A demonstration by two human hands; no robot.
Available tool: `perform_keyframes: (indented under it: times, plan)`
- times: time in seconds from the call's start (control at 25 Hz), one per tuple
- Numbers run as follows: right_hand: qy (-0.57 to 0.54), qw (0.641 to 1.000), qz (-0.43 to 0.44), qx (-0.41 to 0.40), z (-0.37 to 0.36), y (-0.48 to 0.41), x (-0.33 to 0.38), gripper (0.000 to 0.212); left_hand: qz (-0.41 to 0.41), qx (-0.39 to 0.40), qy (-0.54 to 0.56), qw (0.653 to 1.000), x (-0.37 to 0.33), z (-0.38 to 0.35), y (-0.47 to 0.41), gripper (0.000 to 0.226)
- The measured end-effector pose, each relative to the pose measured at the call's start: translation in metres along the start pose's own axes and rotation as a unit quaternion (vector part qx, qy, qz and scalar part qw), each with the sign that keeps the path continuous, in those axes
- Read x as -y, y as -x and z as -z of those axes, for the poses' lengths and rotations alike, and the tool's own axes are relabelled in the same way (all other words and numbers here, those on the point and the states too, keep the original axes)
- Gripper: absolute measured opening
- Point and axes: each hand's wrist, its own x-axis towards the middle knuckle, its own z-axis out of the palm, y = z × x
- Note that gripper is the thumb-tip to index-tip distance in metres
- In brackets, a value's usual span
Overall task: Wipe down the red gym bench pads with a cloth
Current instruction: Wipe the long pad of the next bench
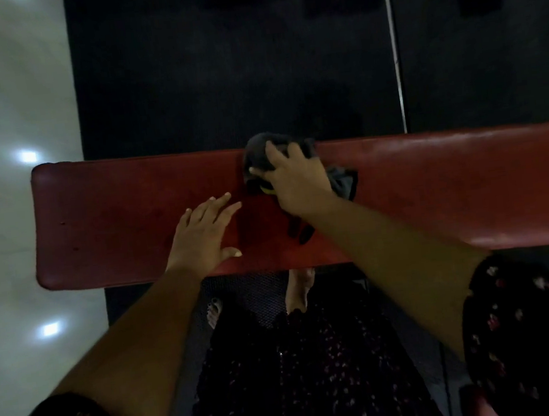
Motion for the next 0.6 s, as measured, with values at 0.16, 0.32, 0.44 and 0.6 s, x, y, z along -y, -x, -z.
perform_keyframes:
  times: [0.16, 0.32, 0.44, 0.6]
  plan:
    - [-0.019, 0.998, -0.011, -0.061, -0.055, 0.086, 0.055, 0.060, -0.021, -0.019, 0.006, 1.000, 0.017, -0.006, 0.009, 0.100]
    - [-0.032, 0.999, 0.007, 0.002, -0.086, 0.152, 0.099, 0.083, -0.010, 0.003, -0.004, 1.000, 0.060, -0.016, 0.026, 0.111]
    - [-0.020, 0.999, 0.030, 0.007, -0.075, 0.129, 0.097, 0.091, -0.025, 0.010, -0.024, 0.999, 0.091, -0.020, 0.037, 0.115]
    - [-0.019, 0.998, -0.061, -0.005, -0.026, 0.038, 0.076, 0.041, -0.060, -0.016, -0.042, 0.997, 0.107, -0.022, 0.042, 0.113]
